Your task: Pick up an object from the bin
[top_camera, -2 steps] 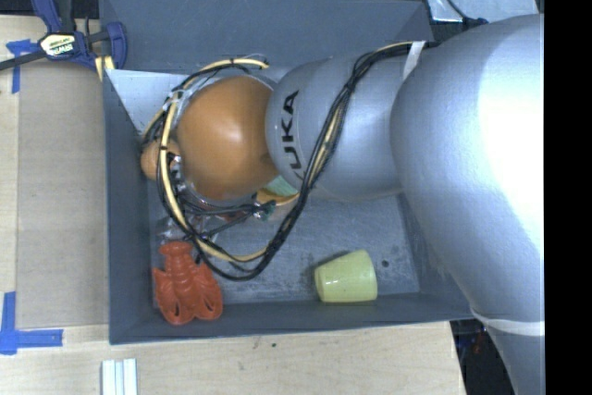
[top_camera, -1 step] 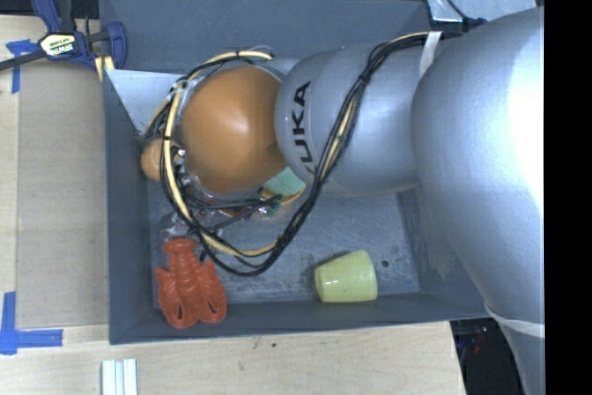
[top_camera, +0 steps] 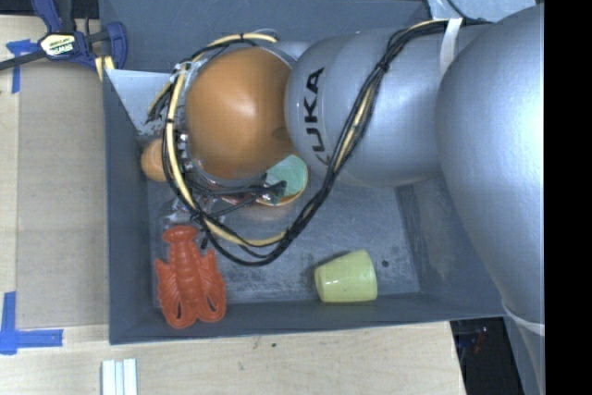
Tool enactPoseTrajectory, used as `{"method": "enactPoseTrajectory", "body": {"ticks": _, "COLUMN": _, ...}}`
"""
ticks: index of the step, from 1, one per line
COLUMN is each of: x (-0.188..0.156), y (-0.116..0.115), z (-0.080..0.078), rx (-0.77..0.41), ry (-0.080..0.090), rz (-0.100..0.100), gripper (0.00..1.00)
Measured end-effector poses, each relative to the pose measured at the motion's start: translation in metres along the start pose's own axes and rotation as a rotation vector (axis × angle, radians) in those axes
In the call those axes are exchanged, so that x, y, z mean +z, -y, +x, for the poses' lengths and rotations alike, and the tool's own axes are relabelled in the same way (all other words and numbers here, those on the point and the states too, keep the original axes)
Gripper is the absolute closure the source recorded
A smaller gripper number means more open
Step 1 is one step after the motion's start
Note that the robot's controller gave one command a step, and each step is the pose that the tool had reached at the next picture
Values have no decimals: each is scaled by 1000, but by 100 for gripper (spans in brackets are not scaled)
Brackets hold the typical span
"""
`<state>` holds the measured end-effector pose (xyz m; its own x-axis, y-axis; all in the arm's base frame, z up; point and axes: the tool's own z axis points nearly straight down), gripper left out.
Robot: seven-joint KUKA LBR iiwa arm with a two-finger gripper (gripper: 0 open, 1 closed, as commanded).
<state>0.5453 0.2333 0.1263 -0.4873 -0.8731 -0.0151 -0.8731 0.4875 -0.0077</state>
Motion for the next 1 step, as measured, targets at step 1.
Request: {"method": "enactPoseTrajectory", "body": {"ticks": 1, "x": -4, "y": 0, "z": 0, "rx": 3, "ry": 2, "rz": 0, "gripper": 100}}
